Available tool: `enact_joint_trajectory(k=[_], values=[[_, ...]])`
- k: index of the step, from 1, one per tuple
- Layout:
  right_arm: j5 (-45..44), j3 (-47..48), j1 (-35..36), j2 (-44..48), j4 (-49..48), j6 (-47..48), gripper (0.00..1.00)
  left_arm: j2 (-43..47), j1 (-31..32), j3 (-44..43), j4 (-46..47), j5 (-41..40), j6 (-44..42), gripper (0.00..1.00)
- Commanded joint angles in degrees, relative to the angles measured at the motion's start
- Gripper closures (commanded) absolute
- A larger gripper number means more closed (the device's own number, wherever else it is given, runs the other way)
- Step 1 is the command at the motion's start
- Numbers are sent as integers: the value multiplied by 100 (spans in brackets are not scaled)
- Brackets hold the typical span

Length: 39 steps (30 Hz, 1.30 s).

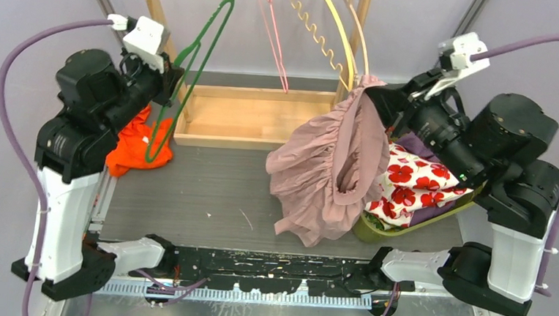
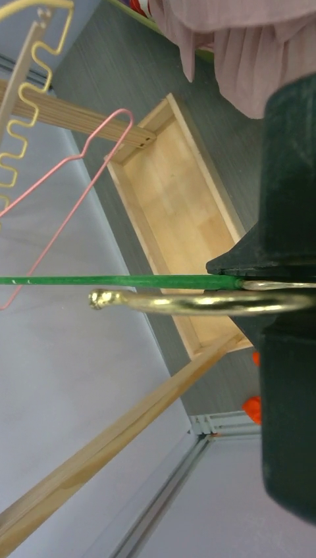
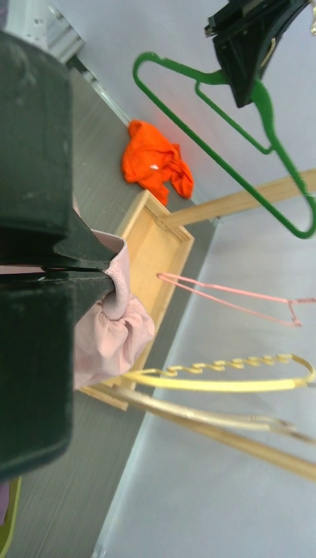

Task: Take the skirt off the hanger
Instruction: Place the clothesline in the bin.

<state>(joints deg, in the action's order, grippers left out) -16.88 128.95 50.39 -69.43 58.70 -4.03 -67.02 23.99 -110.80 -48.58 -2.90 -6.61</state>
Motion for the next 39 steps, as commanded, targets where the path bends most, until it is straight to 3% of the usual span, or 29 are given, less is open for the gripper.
enact_joint_trajectory(k=[1, 7, 13, 20, 29, 33, 39], values=[[-1034, 34, 3, 256, -1032, 620, 99, -1117, -8, -828, -665, -137, -163, 100], [-1770, 299, 6, 447, -1773, 1501, 99, -2494, -157, -2420, -756, 97, 223, 100], [-2248, 223, 7, 586, -2144, 2303, 99, -3281, -578, -3122, -473, 706, 738, 100], [-3314, -429, 6, 887, -3628, 3844, 99, -3337, -586, -3223, 828, 1090, 1288, 100], [-4207, -1631, 6, 1044, -5339, 5710, 99, -3224, -588, -3195, 890, 1307, 1185, 100], [-4519, -2093, 6, 1068, -5577, 5783, 99, -3094, -585, -3014, 865, 1455, 1091, 100], [-5331, -3284, 6, 1558, -4709, 4612, 99, -3026, -595, -2971, 818, 1461, 892, 100]])
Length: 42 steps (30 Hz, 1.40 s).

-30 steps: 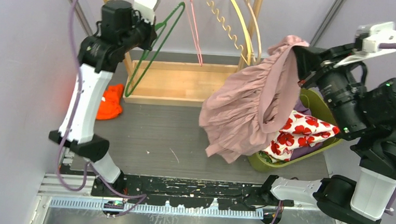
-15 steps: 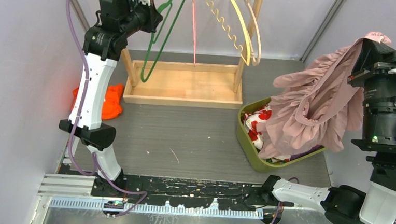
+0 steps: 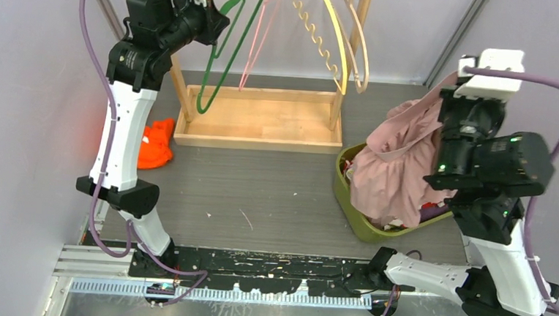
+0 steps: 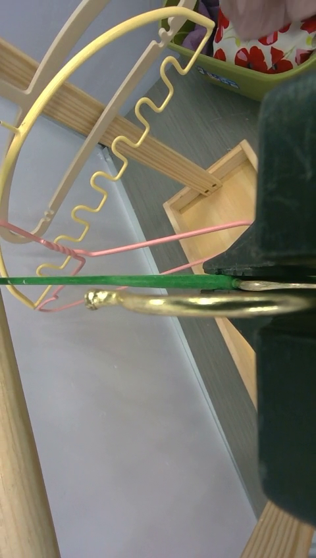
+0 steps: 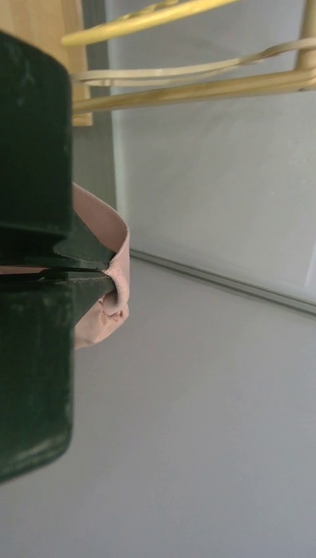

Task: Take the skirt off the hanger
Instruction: Place the clothesline in the bin.

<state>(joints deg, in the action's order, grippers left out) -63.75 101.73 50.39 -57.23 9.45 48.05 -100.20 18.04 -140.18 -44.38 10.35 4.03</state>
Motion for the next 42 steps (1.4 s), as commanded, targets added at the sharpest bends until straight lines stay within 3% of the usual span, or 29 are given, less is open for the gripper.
enact_joint_trajectory(k=[1, 4, 8, 12, 14, 18, 24, 28, 30, 34, 35, 42], values=[[-774, -804, 6, 461, 342, -733, 98, 285, 0, -31, 389, 158, -183, 100], [-1157, -1545, 6, 940, 560, -1140, 97, 273, -1, 3, 415, 241, -162, 100], [-1610, -2043, 5, 1411, 1738, -2212, 97, 249, 3, -5, 421, 275, -148, 100], [-1862, -2189, 4, 1483, 3835, -3850, 98, 262, -2, 53, 412, 283, -153, 100], [-2430, -2305, 7, 1364, 4476, -4186, 98, 275, 5, 96, 420, 310, -151, 100], [-3506, -2021, -3, 1199, 4685, -4195, 99, 336, -2, 155, 449, 336, -149, 100], [-3944, -726, -3, 1119, 4565, -4234, 99, 466, -2, 226, 465, 362, -131, 100], [-3881, 349, -3, 991, 4131, -3509, 99, 566, -2, 338, 447, 388, -146, 100], [-3730, 385, -3, 944, 3152, -2310, 99, 612, 2, 411, 446, 388, -155, 100], [-3278, -216, -3, 837, 29, 900, 99, 671, -1, 515, 430, 398, -170, 100], [-3145, -256, -3, 768, -128, 1216, 99, 695, -1, 549, 430, 398, -166, 100], [-2646, -503, -1, 486, 364, 600, 91, 835, -1, 707, 385, 316, -274, 100]])
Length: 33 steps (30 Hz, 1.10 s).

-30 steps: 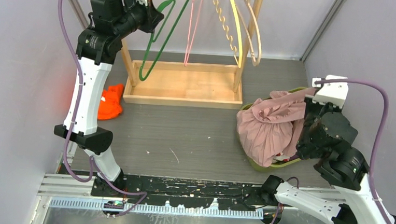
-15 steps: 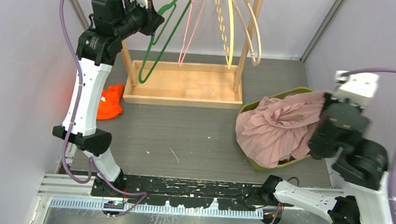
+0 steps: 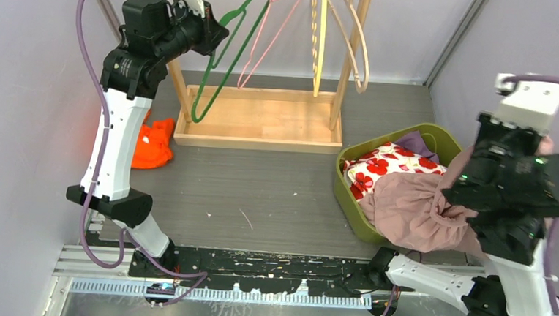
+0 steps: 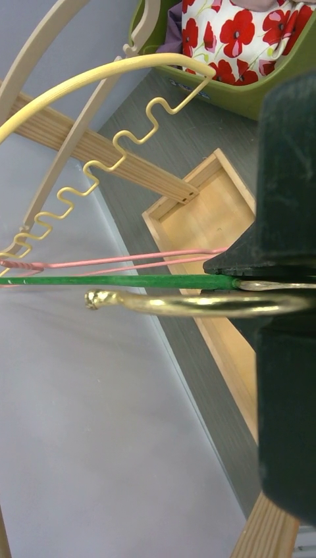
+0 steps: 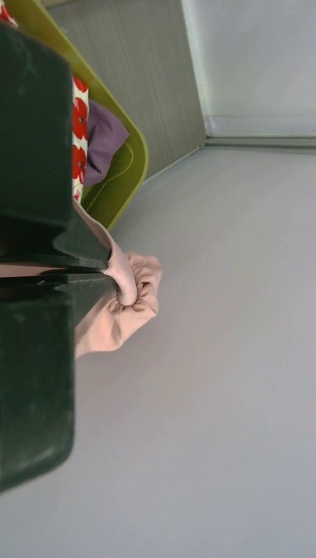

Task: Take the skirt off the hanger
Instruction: Place the clothesline in the bin.

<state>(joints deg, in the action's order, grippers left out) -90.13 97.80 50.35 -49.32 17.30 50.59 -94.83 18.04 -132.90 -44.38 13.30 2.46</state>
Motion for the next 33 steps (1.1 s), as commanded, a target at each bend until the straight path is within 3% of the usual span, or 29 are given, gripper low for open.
enact_joint_trajectory(k=[1, 4, 10, 12, 15, 24, 33], values=[[43, -38, 2, -427, -437, 365, 91, 305, -1, -29, 378, 3, -134, 100], [245, 420, 1, -734, -602, 536, 93, 301, 2, -84, 351, -33, -158, 100], [712, 1015, 1, -1212, -1997, 1835, 99, 290, 0, -61, 384, -45, -132, 100], [729, 1472, -5, -1454, -1920, 1891, 99, 268, 3, -68, 393, -47, -125, 100], [652, 2391, 0, -1849, -795, 1321, 99, 229, -1, -71, 401, -34, -102, 100], [948, 3180, 2, -2291, -1151, 1622, 99, 75, 4, -63, 488, 98, 9, 100], [1160, 3870, -7, -2889, -671, 1488, 99, 29, 0, -91, 467, 185, 22, 100]])
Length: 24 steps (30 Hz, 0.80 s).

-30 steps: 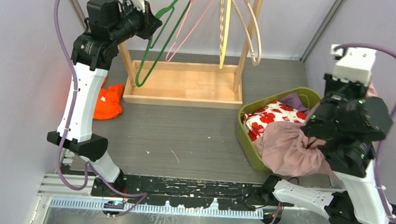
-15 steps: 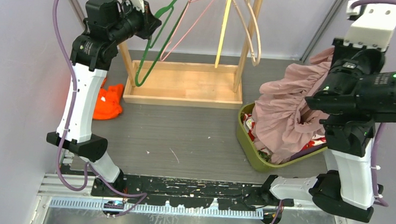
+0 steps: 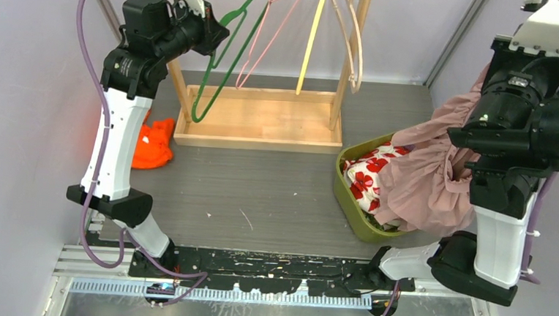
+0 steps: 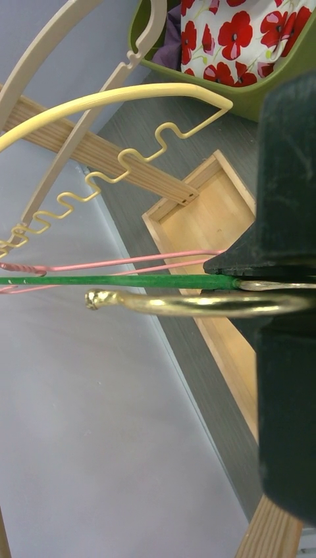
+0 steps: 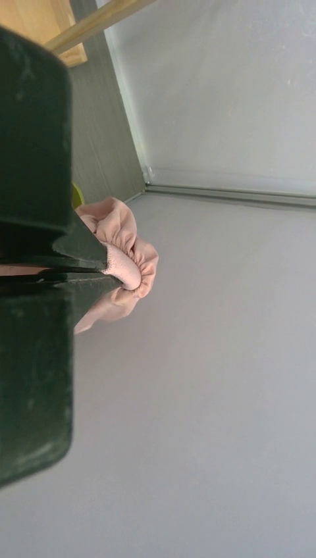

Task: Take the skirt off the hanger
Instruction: Place the clothesline in the bin.

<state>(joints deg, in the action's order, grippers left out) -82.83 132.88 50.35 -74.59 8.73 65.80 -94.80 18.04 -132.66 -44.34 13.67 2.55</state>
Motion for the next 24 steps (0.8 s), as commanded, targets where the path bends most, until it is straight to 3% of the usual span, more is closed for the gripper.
enact_joint_trajectory(k=[1, 6, 10, 13, 16, 24], values=[[452, 362, -56, -399, 224, -78, 99, 24, 6, -121, 460, 155, 5, 100], [881, 254, -1078, -429, 1726, -1854, 99, 30, -1, -120, 428, 196, -34, 100], [1648, -647, -2418, -211, 3252, -3933, 99, 65, -2, 22, 443, 278, -41, 100], [2196, -1572, -3190, 56, 3740, -5019, 99, 151, -2, 174, 454, 292, -52, 100], [2538, -2121, -3599, 302, 3560, -5303, 99, 228, 2, 262, 465, 273, -59, 100], [2659, -3091, -3869, 725, 3572, -5543, 93, 247, 1, 339, 475, 298, 6, 100]])
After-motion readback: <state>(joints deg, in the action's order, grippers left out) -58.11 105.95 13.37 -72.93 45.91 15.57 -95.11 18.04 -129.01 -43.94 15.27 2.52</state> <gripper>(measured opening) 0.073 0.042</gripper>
